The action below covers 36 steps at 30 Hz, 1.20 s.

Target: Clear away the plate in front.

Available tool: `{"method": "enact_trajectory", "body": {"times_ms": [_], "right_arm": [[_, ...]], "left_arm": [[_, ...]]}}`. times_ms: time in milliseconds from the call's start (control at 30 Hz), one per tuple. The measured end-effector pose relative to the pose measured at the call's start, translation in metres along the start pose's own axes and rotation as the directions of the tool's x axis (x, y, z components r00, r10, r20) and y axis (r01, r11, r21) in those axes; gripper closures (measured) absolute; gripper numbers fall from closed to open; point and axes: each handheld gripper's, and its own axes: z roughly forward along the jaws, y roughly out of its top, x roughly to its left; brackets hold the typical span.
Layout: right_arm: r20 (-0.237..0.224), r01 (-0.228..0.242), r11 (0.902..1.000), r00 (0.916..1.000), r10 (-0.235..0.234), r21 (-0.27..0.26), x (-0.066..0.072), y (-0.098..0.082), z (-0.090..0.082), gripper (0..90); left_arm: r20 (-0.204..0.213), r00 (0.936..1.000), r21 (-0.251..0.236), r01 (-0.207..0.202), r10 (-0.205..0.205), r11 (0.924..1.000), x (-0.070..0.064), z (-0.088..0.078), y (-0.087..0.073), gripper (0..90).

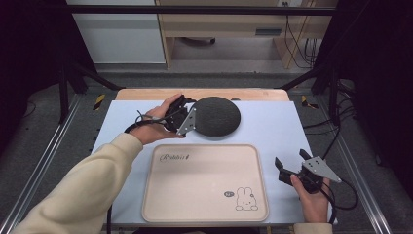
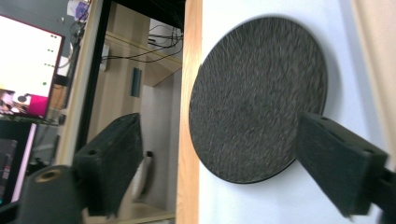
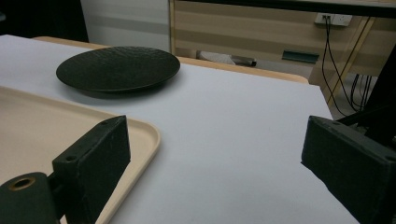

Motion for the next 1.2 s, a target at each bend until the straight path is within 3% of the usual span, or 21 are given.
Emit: {"method": "enact_trajectory", "body": {"times_ms": [100, 200, 433, 600, 667, 700, 733, 767, 800, 833, 867, 900, 933, 967, 1000, 1033, 1067, 1100, 1133, 1167, 1200], "right_arm": [[0.003, 0.009, 1.0, 1.0, -0.009, 0.002, 0.0, -0.001, 0.0, 7.9], [0.005, 0.012, 0.9999, 0.9999, -0.012, 0.007, -0.001, -0.001, 0.0, 7.9], [0.006, 0.012, 0.9998, 0.9999, -0.012, 0.015, -0.002, -0.003, 0.001, 8.1], [0.007, 0.012, 0.9998, 0.9999, -0.012, 0.017, -0.003, -0.003, 0.0, 8.3], [0.005, 0.01, 0.9998, 0.9999, -0.01, 0.018, -0.002, -0.003, 0.001, 8.4], [0.005, 0.01, 0.9998, 0.9999, -0.01, 0.019, -0.002, -0.003, 0.001, 8.3], [0.006, 0.009, 0.9998, 0.9999, -0.009, 0.019, -0.002, -0.003, 0.001, 8.3], [0.007, 0.008, 0.9998, 0.9999, -0.008, 0.021, -0.003, -0.003, 0.001, 8.4], [0.006, 0.01, 0.9997, 0.9999, -0.01, 0.02, -0.003, -0.003, 0.0, 8.4], [0.007, 0.013, 0.9997, 0.9999, -0.014, 0.019, -0.003, -0.003, 0.001, 8.4], [0.008, 0.009, 0.9997, 0.9999, -0.009, 0.021, -0.003, -0.003, 0.0, 8.4], [0.008, 0.009, 0.9997, 0.9999, -0.01, 0.021, -0.003, -0.003, 0.0, 8.4], [0.008, 0.011, 0.9997, 0.9999, -0.011, 0.021, -0.003, -0.003, 0.0, 8.5], [0.008, 0.009, 0.9997, 0.9999, -0.01, 0.021, -0.003, -0.003, 0.001, 8.5], [0.008, 0.009, 0.9997, 0.9999, -0.009, 0.022, -0.003, -0.003, 0.001, 8.5], [0.009, 0.009, 0.9997, 0.9999, -0.01, 0.024, -0.003, -0.003, 0.001, 8.5], [0.009, 0.007, 0.9997, 0.9999, -0.007, 0.024, -0.003, -0.003, 0.001, 8.5], [0.006, 0.004, 0.9997, 1.0, -0.004, 0.024, -0.003, -0.003, 0.001, 8.5], [0.006, 0.004, 0.9997, 1.0, -0.004, 0.025, -0.003, -0.003, 0.001, 8.5], [0.006, 0.005, 0.9997, 1.0, -0.005, 0.026, -0.003, -0.003, 0.001, 8.6], [0.006, 0.01, 0.9996, 0.9999, -0.01, 0.027, -0.003, -0.003, 0.001, 8.5]], "left_arm": [[-0.015, 0.9964, 0.021, -0.083, 0.083, 0.9963, -0.011, 0.013, -0.005, 21.0], [-0.002, 0.9915, 0.037, -0.13, 0.13, 0.9909, -0.021, 0.023, -0.011, 24.3], [0.028, 0.9852, 0.053, -0.17, 0.169, 0.984, -0.044, 0.038, -0.024, 36.2], [0.055, 0.9721, 0.064, -0.231, 0.228, 0.9708, -0.054, 0.042, -0.026, 44.9], [0.065, 0.9716, 0.067, -0.232, 0.228, 0.9704, -0.056, 0.043, -0.026, 49.4], [0.063, 0.9682, 0.07, -0.246, 0.242, 0.9667, -0.056, 0.044, -0.026, 50.5], [0.069, 0.971, 0.072, -0.234, 0.229, 0.9697, -0.057, 0.045, -0.027, 51.3], [0.07, 0.9635, 0.09, -0.264, 0.258, 0.9603, -0.056, 0.045, -0.026, 52.6], [0.07, 0.9669, 0.075, -0.25, 0.245, 0.9653, -0.058, 0.047, -0.027, 53.8], [0.074, 0.9669, 0.079, -0.25, 0.244, 0.9651, -0.059, 0.048, -0.028, 54.2], [0.07, 0.9608, 0.091, -0.274, 0.268, 0.9574, -0.059, 0.049, -0.027, 54.9], [0.069, 0.966, 0.081, -0.254, 0.249, 0.9637, -0.061, 0.051, -0.029, 55.3], [0.065, 0.9621, 0.089, -0.27, 0.265, 0.9588, -0.061, 0.051, -0.029, 56.1], [0.067, 0.9643, 0.087, -0.261, 0.256, 0.9613, -0.062, 0.053, -0.03, 57.3], [0.064, 0.9561, 0.107, -0.291, 0.286, 0.9506, -0.06, 0.053, -0.029, 58.1], [0.058, 0.9628, 0.084, -0.268, 0.264, 0.9597, -0.062, 0.055, -0.03, 58.8], [0.057, 0.955, 0.103, -0.296, 0.291, 0.9497, -0.061, 0.056, -0.03, 59.4], [0.053, 0.9605, 0.083, -0.277, 0.273, 0.9573, -0.063, 0.058, -0.031, 60.2], [0.054, 0.9598, 0.088, -0.279, 0.275, 0.9562, -0.065, 0.059, -0.031, 60.7], [0.056, 0.9512, 0.104, -0.308, 0.303, 0.9458, -0.065, 0.059, -0.031, 61.8], [0.06, 0.9579, 0.091, -0.285, 0.281, 0.9541, -0.068, 0.061, -0.032, 62.9]]}}
